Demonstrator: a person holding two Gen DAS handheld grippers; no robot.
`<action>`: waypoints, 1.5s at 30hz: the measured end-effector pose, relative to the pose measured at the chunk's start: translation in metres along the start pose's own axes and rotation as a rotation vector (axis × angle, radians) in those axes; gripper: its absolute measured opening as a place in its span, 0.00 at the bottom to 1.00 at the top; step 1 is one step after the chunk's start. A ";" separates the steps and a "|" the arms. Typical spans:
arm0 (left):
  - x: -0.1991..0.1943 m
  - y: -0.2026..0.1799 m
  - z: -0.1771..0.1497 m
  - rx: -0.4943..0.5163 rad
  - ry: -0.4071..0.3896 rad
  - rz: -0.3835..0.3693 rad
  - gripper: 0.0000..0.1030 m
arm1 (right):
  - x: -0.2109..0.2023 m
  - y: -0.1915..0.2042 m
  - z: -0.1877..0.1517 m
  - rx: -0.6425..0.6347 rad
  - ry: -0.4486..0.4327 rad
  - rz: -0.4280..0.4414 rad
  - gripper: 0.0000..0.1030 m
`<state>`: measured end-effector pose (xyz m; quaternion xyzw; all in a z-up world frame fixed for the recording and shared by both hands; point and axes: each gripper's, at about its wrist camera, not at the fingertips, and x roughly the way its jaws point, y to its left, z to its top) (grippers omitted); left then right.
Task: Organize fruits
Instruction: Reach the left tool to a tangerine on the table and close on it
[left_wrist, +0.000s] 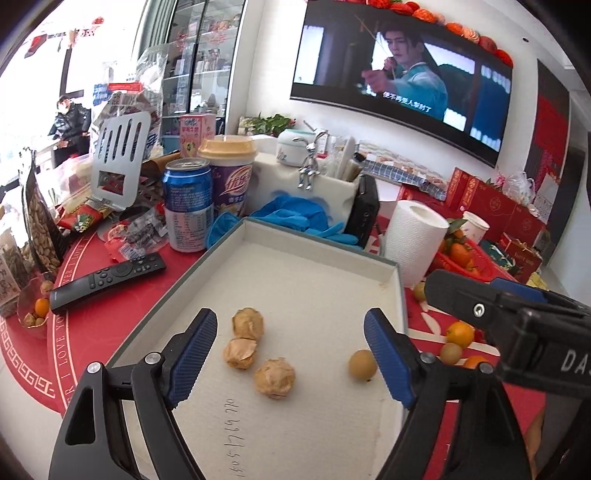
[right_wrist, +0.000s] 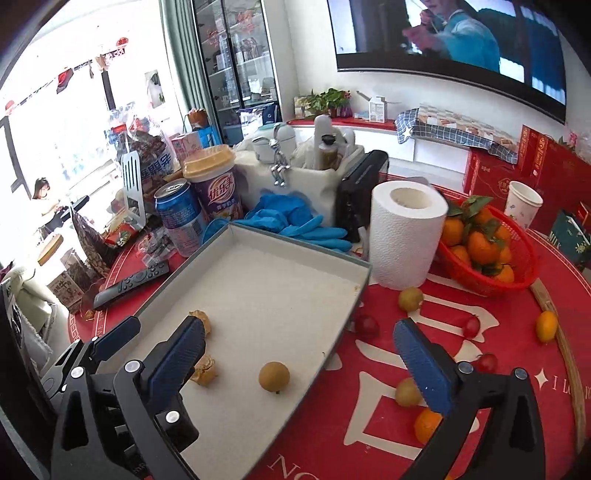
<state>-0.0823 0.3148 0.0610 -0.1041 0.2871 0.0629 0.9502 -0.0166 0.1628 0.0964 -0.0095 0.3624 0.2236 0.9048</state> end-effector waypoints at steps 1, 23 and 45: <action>-0.002 -0.005 0.001 0.007 -0.004 -0.028 0.82 | -0.006 -0.009 -0.001 0.017 -0.011 -0.012 1.00; -0.001 -0.157 -0.073 0.367 0.226 -0.301 0.83 | -0.042 -0.195 -0.119 0.349 0.187 -0.279 1.00; 0.039 -0.177 -0.076 0.389 0.313 -0.144 0.37 | -0.040 -0.197 -0.128 0.200 0.205 -0.366 1.00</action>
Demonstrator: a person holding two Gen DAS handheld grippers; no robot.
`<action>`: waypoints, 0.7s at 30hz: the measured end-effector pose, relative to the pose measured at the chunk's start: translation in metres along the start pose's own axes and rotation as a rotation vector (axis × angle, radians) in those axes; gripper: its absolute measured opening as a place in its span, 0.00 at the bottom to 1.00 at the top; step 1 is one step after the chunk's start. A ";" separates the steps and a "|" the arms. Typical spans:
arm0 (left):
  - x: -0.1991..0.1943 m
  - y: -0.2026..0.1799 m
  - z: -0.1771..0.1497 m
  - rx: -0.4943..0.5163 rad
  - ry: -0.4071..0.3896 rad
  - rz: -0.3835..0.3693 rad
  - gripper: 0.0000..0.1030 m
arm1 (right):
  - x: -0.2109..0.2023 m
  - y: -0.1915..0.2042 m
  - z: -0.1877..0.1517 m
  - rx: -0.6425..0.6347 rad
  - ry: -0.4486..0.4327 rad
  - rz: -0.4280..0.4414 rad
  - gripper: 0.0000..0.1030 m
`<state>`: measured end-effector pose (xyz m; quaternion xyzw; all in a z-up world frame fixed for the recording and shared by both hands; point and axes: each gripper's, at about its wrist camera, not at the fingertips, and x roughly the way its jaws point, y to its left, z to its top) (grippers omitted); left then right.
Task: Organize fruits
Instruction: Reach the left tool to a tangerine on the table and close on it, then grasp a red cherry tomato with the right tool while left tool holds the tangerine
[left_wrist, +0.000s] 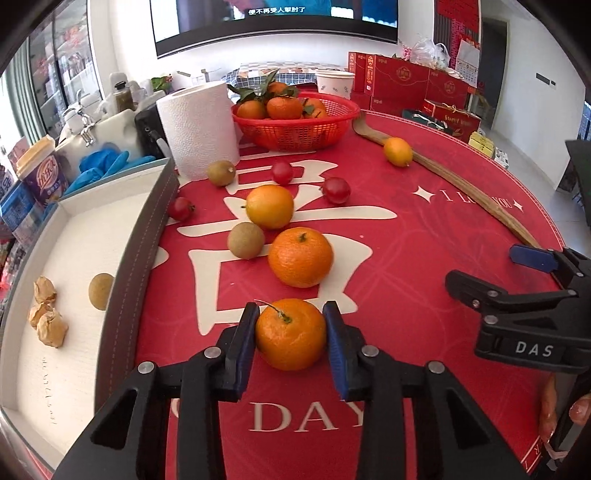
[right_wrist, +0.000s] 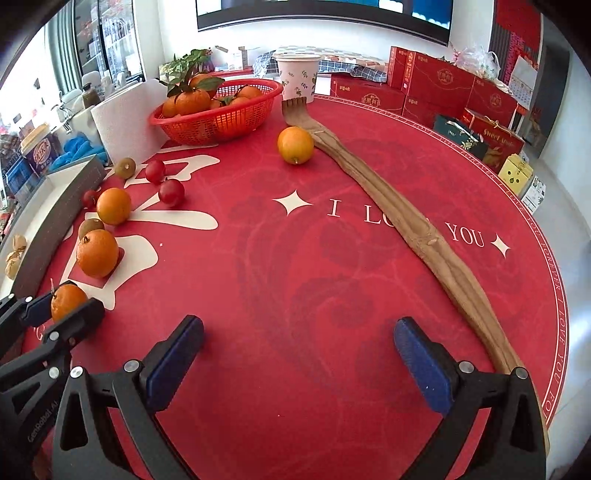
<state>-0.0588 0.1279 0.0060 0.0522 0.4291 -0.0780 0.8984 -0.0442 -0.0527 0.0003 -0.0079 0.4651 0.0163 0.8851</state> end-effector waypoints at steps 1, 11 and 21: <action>0.001 0.006 0.000 -0.016 0.000 -0.004 0.37 | 0.000 0.000 0.001 0.002 0.000 -0.002 1.00; 0.001 0.027 0.001 -0.093 -0.009 -0.071 0.38 | 0.035 0.046 0.052 -0.107 0.035 0.074 1.00; 0.002 0.027 0.002 -0.088 -0.009 -0.082 0.38 | 0.055 0.089 0.085 -0.173 -0.023 0.129 0.74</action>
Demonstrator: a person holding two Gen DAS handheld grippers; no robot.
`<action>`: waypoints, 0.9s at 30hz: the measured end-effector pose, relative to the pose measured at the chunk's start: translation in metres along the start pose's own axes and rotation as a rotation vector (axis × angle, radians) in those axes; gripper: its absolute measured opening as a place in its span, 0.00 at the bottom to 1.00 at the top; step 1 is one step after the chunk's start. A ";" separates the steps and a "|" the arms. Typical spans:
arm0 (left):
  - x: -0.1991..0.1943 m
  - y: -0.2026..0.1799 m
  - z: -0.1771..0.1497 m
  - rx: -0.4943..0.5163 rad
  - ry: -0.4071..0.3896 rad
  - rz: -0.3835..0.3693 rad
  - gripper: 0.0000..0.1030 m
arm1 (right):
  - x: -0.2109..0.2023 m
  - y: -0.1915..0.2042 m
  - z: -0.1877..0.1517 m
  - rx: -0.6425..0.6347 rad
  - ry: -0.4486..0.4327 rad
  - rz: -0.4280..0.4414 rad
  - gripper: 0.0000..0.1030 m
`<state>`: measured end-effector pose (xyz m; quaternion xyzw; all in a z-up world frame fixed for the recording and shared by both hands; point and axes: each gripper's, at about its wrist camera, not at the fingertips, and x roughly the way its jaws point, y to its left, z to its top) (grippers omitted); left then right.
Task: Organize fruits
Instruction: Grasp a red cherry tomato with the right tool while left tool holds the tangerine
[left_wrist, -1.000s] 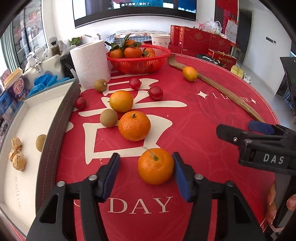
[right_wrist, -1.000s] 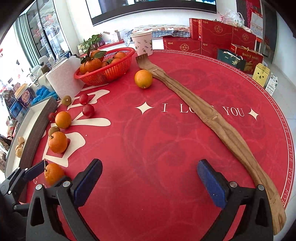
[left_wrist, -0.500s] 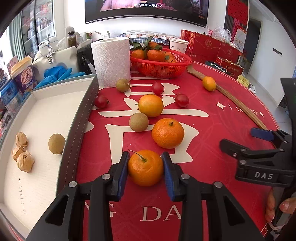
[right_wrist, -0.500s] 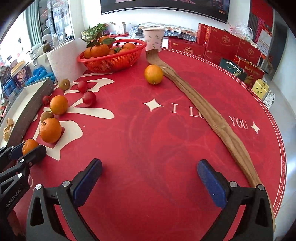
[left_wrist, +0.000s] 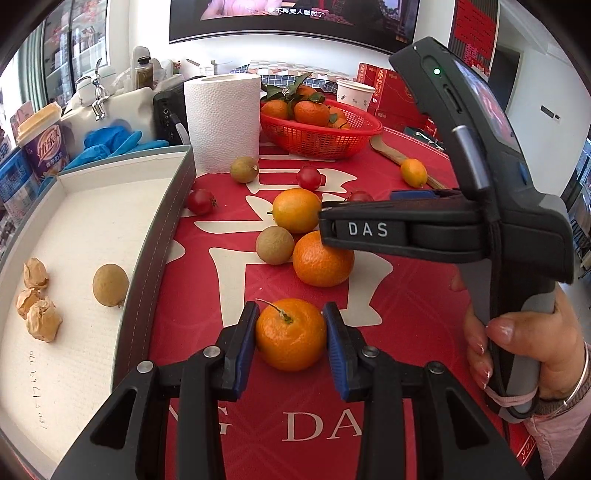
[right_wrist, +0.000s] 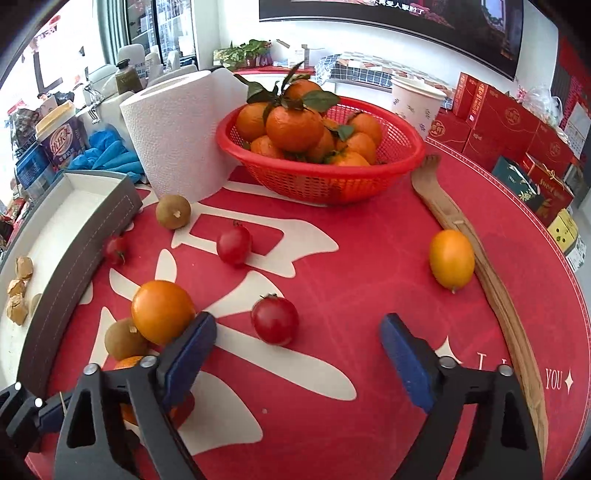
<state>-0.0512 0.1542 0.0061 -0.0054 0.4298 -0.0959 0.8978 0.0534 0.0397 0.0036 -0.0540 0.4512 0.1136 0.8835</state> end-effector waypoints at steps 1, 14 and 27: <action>0.000 0.000 0.000 -0.001 -0.001 -0.003 0.38 | -0.002 0.000 0.000 0.008 -0.009 0.008 0.67; -0.018 0.008 0.004 -0.032 -0.123 -0.082 0.38 | -0.031 -0.045 -0.017 0.216 -0.098 0.124 0.21; -0.023 0.017 0.005 -0.062 -0.157 -0.080 0.38 | -0.045 -0.047 -0.018 0.272 -0.117 0.199 0.21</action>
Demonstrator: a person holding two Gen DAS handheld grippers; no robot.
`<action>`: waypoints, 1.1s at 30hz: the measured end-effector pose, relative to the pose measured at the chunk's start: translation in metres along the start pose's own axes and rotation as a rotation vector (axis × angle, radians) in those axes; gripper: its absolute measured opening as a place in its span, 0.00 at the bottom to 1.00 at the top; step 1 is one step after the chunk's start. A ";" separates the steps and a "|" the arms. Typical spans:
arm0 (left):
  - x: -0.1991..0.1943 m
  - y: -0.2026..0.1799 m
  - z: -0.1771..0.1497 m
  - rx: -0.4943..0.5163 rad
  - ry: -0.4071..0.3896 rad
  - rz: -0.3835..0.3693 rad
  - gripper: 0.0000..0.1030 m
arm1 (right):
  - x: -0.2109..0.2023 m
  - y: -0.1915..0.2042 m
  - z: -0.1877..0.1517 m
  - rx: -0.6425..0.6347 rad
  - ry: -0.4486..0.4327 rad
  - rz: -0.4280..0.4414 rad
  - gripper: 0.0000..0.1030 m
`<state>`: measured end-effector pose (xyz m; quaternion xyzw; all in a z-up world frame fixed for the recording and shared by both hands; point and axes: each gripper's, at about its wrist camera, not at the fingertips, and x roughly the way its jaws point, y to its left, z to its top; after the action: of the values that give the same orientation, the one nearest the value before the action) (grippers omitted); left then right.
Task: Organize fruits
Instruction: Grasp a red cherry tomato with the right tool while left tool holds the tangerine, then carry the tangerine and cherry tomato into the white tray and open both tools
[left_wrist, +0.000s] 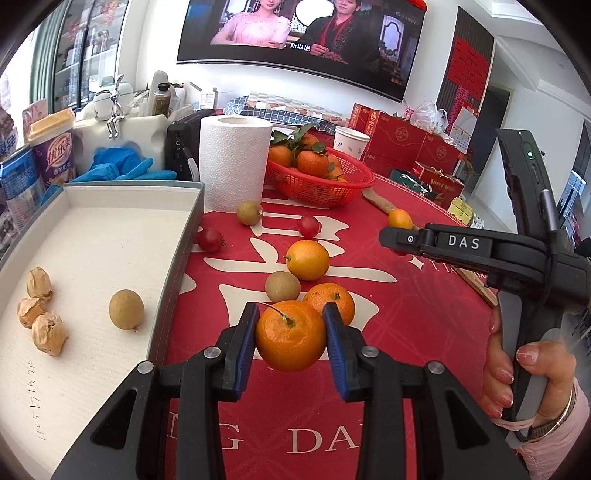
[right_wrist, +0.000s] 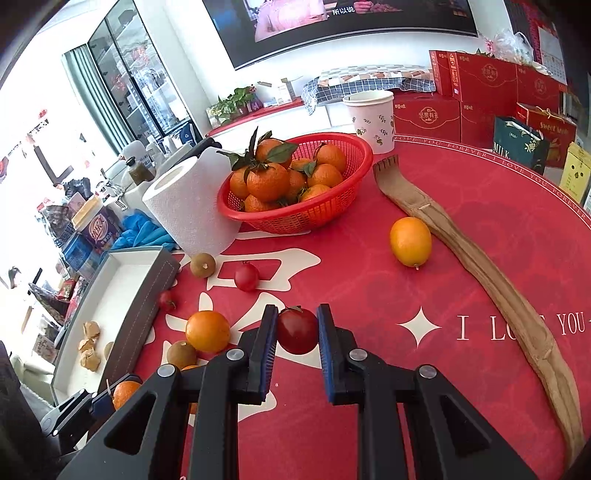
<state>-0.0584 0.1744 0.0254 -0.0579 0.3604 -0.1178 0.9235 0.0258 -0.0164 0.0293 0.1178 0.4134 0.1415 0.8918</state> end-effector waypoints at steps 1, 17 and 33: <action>-0.001 0.000 0.000 0.001 -0.005 0.003 0.38 | 0.000 0.000 0.000 0.004 0.000 0.002 0.21; -0.016 0.010 0.007 -0.027 -0.061 0.018 0.38 | 0.001 0.005 0.001 0.003 -0.008 0.021 0.21; -0.038 0.060 0.017 -0.113 -0.120 0.143 0.38 | 0.007 0.030 -0.002 -0.033 0.000 0.079 0.21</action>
<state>-0.0634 0.2430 0.0508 -0.0908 0.3138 -0.0274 0.9447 0.0241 0.0138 0.0332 0.1193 0.4059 0.1833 0.8873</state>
